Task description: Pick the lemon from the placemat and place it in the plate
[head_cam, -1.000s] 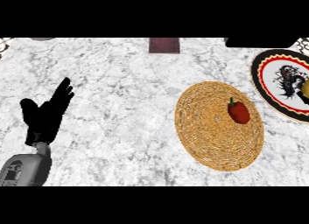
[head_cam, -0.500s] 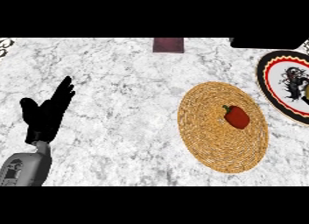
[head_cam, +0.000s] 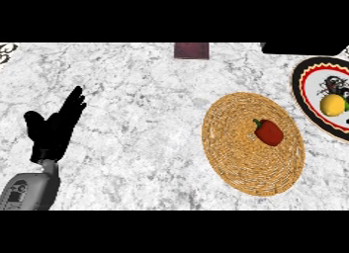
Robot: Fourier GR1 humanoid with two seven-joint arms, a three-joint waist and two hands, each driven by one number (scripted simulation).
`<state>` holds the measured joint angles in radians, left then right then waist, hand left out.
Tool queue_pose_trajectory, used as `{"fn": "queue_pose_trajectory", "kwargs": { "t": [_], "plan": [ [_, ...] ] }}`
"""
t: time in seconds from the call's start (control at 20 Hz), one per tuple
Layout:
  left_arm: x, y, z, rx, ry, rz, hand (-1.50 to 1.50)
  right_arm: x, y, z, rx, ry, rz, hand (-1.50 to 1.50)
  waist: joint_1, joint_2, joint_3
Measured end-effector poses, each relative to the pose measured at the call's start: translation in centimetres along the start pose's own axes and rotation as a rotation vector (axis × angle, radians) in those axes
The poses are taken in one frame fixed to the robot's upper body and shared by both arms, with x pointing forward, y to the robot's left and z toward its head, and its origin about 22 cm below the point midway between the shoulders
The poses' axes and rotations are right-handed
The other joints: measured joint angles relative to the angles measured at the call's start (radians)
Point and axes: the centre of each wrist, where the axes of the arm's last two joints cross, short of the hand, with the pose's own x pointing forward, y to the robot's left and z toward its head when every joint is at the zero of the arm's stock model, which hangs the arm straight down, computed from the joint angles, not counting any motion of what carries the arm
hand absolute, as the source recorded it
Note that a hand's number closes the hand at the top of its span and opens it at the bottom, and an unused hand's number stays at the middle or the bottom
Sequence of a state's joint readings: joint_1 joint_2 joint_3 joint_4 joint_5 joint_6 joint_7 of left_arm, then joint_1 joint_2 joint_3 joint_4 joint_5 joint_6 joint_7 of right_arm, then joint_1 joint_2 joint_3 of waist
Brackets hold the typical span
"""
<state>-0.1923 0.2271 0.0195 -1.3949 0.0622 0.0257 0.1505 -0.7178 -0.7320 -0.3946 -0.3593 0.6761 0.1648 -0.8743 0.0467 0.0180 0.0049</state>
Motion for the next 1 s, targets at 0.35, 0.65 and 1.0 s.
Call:
{"fn": "queue_pose_trajectory", "kwargs": {
  "t": [0.35,0.65,1.0],
  "plan": [
    [-0.1,1.2,0.4,0.023,0.011,-0.006,0.0,0.7,-1.7,-0.9,-0.142,-0.134,-0.214,-1.5,-0.019,-0.01,-0.002],
    [-0.1,0.7,0.1,0.025,0.011,-0.001,0.0,0.8,-3.4,-1.0,-0.113,-0.017,-0.425,-1.5,-0.027,-0.01,-0.003],
    [-0.2,1.0,0.0,0.018,0.008,-0.001,0.0,0.1,-5.0,0.8,-0.054,0.077,-0.539,-1.5,-0.023,-0.005,-0.001]
  ]
}}
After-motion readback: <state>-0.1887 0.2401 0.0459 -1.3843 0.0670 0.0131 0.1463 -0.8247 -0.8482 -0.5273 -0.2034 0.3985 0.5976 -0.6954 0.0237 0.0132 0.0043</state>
